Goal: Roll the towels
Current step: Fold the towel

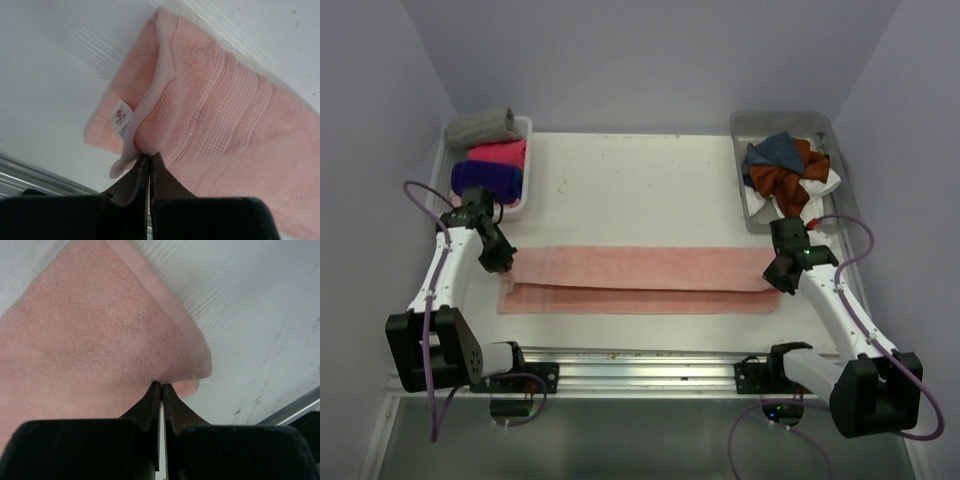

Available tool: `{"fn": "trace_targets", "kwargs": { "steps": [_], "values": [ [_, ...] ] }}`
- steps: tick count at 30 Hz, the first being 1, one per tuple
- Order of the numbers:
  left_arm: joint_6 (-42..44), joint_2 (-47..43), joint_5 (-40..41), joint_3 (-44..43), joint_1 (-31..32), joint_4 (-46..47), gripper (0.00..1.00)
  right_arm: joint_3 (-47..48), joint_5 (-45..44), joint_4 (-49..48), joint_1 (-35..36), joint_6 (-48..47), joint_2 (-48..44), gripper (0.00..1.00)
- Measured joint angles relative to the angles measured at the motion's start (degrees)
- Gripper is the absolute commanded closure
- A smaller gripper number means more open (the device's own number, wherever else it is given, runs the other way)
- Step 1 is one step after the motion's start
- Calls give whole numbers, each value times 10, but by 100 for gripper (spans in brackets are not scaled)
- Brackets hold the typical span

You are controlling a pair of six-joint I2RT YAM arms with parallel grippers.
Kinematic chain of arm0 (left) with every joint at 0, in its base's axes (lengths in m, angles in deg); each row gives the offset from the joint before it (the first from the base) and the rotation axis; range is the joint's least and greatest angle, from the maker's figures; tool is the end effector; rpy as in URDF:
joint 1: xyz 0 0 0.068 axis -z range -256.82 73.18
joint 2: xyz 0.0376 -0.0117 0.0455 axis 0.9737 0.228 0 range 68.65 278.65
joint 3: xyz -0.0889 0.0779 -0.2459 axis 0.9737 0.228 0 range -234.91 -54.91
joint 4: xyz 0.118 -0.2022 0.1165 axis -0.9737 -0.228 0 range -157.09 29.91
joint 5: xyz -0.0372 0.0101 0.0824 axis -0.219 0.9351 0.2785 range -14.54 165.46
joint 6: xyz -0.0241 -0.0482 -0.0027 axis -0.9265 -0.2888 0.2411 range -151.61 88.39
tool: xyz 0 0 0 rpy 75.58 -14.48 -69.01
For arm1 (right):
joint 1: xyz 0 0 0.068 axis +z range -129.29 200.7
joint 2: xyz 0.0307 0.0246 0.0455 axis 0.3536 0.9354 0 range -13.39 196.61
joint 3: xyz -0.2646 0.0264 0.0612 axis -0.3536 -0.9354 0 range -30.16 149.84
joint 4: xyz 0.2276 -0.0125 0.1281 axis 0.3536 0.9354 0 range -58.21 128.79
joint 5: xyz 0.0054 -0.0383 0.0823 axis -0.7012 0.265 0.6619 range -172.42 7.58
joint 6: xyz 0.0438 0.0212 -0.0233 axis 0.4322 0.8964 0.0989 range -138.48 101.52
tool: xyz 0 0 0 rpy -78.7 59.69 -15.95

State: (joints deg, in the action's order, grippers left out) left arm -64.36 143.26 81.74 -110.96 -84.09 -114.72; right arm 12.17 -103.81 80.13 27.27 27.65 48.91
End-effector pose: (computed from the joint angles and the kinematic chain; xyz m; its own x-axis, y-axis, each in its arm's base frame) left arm 0.2306 0.0334 0.2422 -0.7136 -0.6331 -0.2999 -0.6459 0.7604 -0.0684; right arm 0.1880 0.0084 0.2204 -0.6199 0.6044 -0.5004 0.6846 0.7282 0.0316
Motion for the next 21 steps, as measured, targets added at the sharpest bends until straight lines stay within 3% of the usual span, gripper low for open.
{"fn": "trace_targets", "kwargs": {
  "steps": [7, 21],
  "values": [
    [9, -23, 6, -6, -20, -15, 100, 9, 0, 23, -3, 4, -36, 100],
    [5, -27, 17, 69, -30, -31, 100, -43, 25, 44, -4, 32, -38, 100]
  ]
}}
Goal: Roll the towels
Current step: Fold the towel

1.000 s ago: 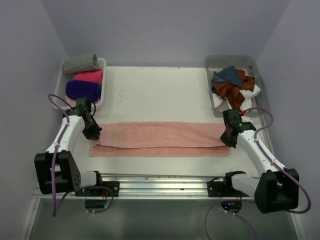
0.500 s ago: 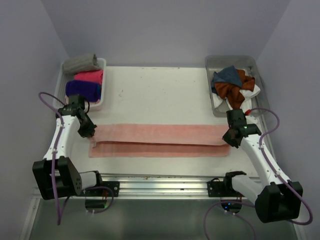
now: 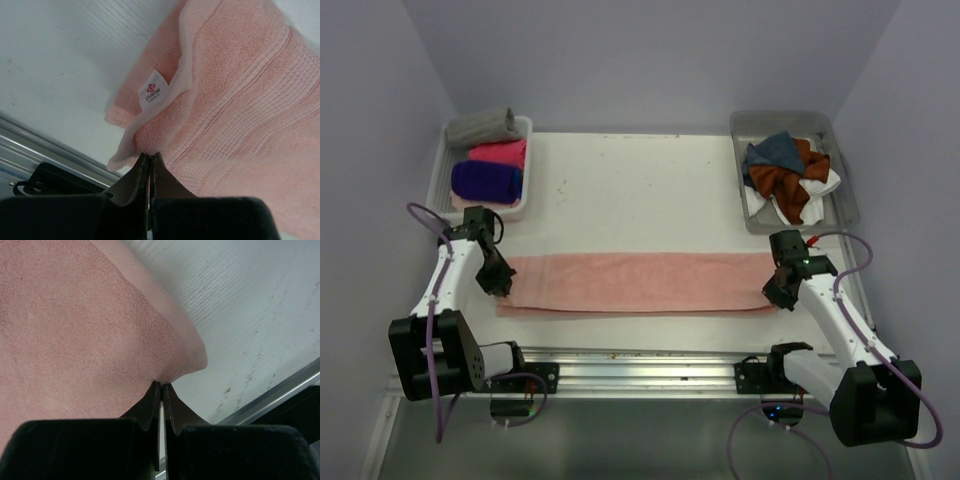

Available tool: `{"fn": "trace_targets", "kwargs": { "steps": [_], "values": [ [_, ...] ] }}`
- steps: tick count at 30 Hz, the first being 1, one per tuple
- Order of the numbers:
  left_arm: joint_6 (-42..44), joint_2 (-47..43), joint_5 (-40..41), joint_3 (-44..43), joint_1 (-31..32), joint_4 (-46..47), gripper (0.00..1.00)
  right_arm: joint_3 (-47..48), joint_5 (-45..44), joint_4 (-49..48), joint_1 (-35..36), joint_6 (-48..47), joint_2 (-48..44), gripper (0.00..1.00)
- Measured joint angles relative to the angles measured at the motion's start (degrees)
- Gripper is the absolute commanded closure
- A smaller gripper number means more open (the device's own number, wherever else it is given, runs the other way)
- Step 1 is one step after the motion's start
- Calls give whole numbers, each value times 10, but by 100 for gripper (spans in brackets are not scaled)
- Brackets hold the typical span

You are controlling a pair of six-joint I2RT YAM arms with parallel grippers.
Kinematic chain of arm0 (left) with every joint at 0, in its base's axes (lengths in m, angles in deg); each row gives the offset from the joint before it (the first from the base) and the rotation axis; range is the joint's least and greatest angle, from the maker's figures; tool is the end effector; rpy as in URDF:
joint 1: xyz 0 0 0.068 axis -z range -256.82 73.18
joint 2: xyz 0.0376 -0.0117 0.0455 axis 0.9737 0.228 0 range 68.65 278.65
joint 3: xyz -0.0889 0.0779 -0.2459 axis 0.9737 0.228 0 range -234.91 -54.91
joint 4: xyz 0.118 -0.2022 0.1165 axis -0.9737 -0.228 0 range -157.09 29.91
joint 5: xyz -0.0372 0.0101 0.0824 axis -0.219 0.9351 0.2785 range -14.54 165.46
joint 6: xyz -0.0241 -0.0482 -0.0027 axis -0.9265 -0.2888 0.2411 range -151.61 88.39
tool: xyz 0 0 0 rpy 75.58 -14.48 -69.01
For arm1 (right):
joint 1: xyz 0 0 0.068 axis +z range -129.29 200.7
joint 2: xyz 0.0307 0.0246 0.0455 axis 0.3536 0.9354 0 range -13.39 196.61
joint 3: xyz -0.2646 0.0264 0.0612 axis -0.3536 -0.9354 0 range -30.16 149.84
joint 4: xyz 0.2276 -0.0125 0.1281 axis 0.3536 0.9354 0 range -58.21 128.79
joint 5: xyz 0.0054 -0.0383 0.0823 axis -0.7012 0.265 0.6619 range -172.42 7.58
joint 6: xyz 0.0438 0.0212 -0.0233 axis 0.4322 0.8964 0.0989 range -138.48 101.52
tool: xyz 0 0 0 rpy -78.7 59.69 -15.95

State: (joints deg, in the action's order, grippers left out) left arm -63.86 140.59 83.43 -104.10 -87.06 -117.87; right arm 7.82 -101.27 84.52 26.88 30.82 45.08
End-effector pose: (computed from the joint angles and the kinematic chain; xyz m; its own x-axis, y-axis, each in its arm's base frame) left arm 0.2011 0.0414 0.2173 -0.7150 -0.6662 -0.2121 -0.6858 0.7272 0.0279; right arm 0.1639 0.0060 0.2058 -0.6275 0.6539 -0.4227 0.7158 0.6981 0.0171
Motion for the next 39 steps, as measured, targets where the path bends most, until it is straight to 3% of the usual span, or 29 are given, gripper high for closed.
{"fn": "trace_targets", "kwargs": {
  "steps": [10, 13, 15, 17, 19, 20, 24, 25, 26, 28, 29, 33, 35, 39],
  "values": [
    [-1, 5, 3, 11, -2, 3, 100, -20, 5, -2, -2, 4, 0, 100],
    [-1, 6, 4, 12, -2, 3, 97, -20, 6, -2, -2, 7, 0, 85],
    [2, 6, 3, 13, -2, 5, 59, -20, 5, -2, -2, 10, 0, 65],
    [7, 6, 0, 13, -3, 6, 30, -20, 3, -2, -2, 9, 0, 55],
    [4, 5, 1, 13, -3, 8, 32, -20, 3, -2, -2, 6, 0, 50],
    [3, 5, 1, 10, -3, 8, 41, -19, 3, -2, -2, 3, 0, 50],
    [4, 5, -11, -21, -1, 22, 55, -2, -9, 0, -2, -14, 0, 64],
    [3, 6, -15, -31, 4, 33, 58, 6, -14, -2, -2, -22, 2, 72],
    [1, 8, -16, -39, 14, 45, 67, 15, -16, -8, -4, -33, 6, 76],
    [-7, 24, -23, -53, 53, 72, 69, 38, -12, -21, -14, -56, 35, 80],
    [-13, 40, -27, -56, 79, 90, 78, 51, -10, -33, -21, -67, 59, 80],
    [-27, 114, -55, -49, 151, 148, 80, 72, 11, -86, -45, -104, 159, 73],
    [-35, 143, -62, -34, 156, 170, 79, 72, 25, -99, -55, -121, 191, 69],
    [-47, 178, -63, -19, 153, 188, 74, 72, 50, -122, -77, -153, 212, 71]
  ]
}}
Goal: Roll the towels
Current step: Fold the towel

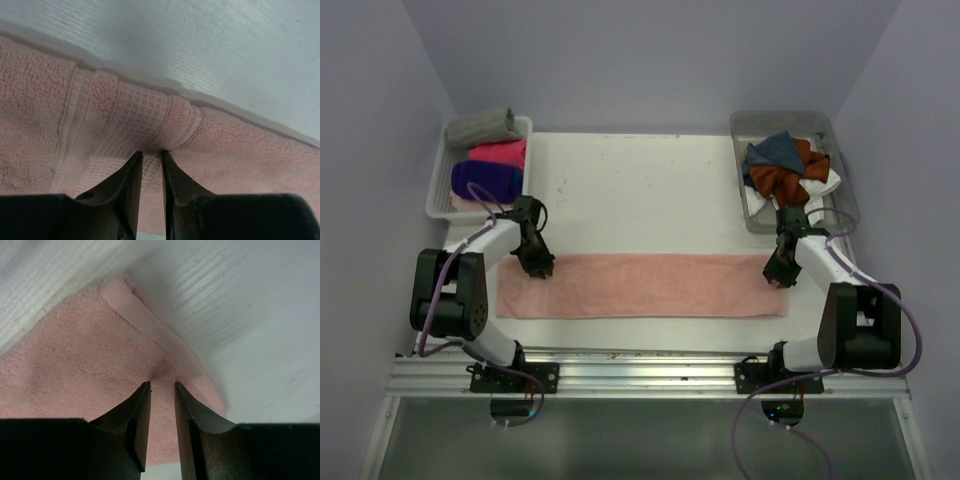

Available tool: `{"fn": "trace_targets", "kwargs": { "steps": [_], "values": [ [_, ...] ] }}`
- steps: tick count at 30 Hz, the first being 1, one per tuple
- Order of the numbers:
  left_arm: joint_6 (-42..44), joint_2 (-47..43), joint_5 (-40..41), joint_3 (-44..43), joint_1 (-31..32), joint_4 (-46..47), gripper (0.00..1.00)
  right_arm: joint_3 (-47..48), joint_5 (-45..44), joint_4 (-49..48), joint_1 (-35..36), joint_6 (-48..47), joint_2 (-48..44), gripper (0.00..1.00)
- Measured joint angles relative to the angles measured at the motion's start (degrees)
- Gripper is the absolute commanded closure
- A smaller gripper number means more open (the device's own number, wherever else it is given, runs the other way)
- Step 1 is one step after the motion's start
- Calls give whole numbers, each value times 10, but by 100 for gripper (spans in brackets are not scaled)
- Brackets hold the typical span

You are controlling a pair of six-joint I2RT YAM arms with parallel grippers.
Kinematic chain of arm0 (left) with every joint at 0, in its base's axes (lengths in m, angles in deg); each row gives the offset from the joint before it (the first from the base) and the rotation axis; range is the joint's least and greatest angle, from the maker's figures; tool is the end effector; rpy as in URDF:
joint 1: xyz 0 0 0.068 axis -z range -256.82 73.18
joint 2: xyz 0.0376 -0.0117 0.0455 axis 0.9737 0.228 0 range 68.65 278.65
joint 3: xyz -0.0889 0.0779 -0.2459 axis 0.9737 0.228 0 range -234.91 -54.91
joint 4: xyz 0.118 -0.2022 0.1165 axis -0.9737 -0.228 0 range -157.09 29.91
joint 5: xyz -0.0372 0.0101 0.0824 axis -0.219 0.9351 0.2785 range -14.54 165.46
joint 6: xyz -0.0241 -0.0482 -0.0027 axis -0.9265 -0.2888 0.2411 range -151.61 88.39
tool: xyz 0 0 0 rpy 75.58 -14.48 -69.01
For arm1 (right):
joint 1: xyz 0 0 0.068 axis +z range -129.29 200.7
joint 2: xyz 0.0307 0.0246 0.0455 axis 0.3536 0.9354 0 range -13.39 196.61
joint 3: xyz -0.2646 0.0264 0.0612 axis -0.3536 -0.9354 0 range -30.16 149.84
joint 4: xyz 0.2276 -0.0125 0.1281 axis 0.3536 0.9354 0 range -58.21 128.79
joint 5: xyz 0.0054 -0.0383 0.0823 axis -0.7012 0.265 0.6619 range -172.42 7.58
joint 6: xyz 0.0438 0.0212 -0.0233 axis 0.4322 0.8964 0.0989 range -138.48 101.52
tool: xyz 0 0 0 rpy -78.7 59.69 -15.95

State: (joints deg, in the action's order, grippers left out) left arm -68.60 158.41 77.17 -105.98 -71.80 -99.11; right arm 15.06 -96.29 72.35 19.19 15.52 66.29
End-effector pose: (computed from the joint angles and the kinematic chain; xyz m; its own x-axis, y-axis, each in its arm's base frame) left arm 0.2700 -0.0226 0.1641 -0.8263 -0.5311 -0.1876 -0.5208 0.8472 -0.1048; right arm 0.2365 -0.0149 0.1792 -0.7515 0.5631 -0.3437 0.6127 0.7889 -0.0474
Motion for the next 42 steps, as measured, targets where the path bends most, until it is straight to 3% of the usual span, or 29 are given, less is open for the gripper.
{"fn": "trace_targets", "kwargs": {
  "steps": [9, 14, 23, 28, 35, 42],
  "values": [
    [-22, 14, -12, 8, -26, 13, 74, -14, 34, -41, -4, -10, 42, 75],
    [-25, -3, -28, 28, -81, 29, 73, -37, 57, -64, 2, -4, 19, 73],
    [-18, -14, 13, 29, -129, 29, 72, -45, 70, -92, 114, 25, 9, 73],
    [-11, -19, 37, 27, -130, 23, 72, -46, 77, -77, 149, 24, -1, 63],
    [-8, -42, 43, 26, -132, 16, 72, -45, 59, -28, 110, 18, -56, 55],
    [-5, -51, 45, 25, -132, 11, 72, -43, 73, -23, 78, 4, -26, 54]
  ]
}}
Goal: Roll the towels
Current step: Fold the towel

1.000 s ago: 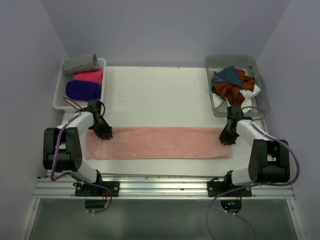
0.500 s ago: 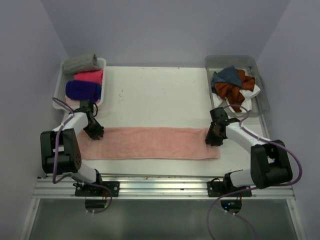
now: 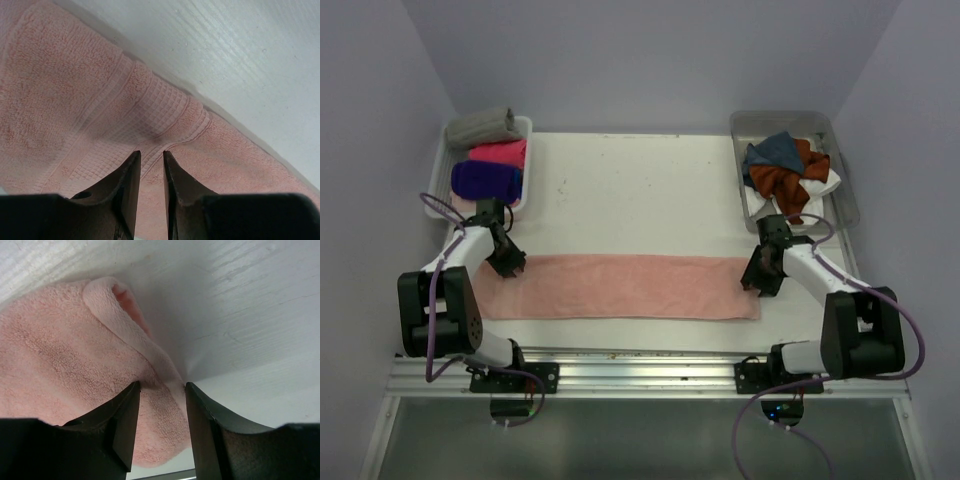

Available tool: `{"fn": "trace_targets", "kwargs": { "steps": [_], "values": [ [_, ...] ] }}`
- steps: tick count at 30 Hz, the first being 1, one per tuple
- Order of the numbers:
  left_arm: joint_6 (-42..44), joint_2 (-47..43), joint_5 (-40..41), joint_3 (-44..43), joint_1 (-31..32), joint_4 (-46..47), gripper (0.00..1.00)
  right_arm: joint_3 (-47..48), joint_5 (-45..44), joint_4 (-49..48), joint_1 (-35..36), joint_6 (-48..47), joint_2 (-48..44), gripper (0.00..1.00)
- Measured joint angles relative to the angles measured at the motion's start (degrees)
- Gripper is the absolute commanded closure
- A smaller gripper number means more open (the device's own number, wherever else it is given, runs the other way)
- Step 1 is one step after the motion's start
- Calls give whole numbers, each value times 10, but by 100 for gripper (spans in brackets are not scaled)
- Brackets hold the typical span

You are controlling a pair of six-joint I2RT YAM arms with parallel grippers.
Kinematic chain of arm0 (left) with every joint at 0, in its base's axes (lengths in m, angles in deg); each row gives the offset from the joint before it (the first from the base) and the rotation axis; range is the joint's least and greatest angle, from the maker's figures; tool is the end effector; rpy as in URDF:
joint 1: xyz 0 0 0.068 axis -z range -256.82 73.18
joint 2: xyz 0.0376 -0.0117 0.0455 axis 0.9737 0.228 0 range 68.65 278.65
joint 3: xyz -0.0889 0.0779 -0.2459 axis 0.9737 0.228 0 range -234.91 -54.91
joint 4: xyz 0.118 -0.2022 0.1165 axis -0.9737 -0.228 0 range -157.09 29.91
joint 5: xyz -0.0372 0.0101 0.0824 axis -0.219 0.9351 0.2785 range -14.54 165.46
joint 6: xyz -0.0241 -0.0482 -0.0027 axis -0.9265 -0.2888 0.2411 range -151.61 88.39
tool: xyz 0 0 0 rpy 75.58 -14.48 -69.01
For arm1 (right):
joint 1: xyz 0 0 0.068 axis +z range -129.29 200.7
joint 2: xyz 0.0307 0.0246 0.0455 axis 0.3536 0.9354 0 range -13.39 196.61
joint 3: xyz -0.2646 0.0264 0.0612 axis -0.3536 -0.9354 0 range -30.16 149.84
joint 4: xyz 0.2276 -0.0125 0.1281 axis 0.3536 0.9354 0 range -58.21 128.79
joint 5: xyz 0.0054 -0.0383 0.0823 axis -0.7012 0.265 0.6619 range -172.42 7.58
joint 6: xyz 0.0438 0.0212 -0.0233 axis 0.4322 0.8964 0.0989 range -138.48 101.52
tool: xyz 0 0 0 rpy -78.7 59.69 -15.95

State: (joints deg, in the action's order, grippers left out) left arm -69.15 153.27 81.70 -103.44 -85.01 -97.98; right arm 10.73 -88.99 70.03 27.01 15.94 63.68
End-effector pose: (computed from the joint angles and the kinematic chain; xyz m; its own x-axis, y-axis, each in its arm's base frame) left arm 0.2556 0.0407 0.1753 -0.6500 -0.7055 -0.2825 -0.7155 0.6934 -0.0853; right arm 0.2227 0.0204 0.1692 -0.8342 0.4729 -0.2838 0.4765 0.8771 0.0609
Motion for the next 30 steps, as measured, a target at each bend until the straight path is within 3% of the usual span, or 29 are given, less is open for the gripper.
{"fn": "trace_targets", "kwargs": {
  "steps": [5, 8, 9, 11, 19, 30],
  "values": [
    [3, 0, 0, 0, 0, 0, 72, -8, 17, -14, 0, -3, 24, 56],
    [3, 0, 0, 0, 0, 0, 72, -10, 17, -19, 0, -1, 25, 72],
    [3, 0, 0, 0, 0, 0, 72, -10, 17, -22, 0, 1, 25, 86],
    [3, 0, 0, 0, 0, 0, 72, -11, 17, -28, 1, 6, 22, 99],
    [10, -2, -3, 6, 15, 1, 72, -17, -55, 13, 0, 21, -78, 100],
    [-26, -5, -85, 53, 211, 57, 72, 115, -143, 137, -49, 0, -191, 100]
  ]
}}
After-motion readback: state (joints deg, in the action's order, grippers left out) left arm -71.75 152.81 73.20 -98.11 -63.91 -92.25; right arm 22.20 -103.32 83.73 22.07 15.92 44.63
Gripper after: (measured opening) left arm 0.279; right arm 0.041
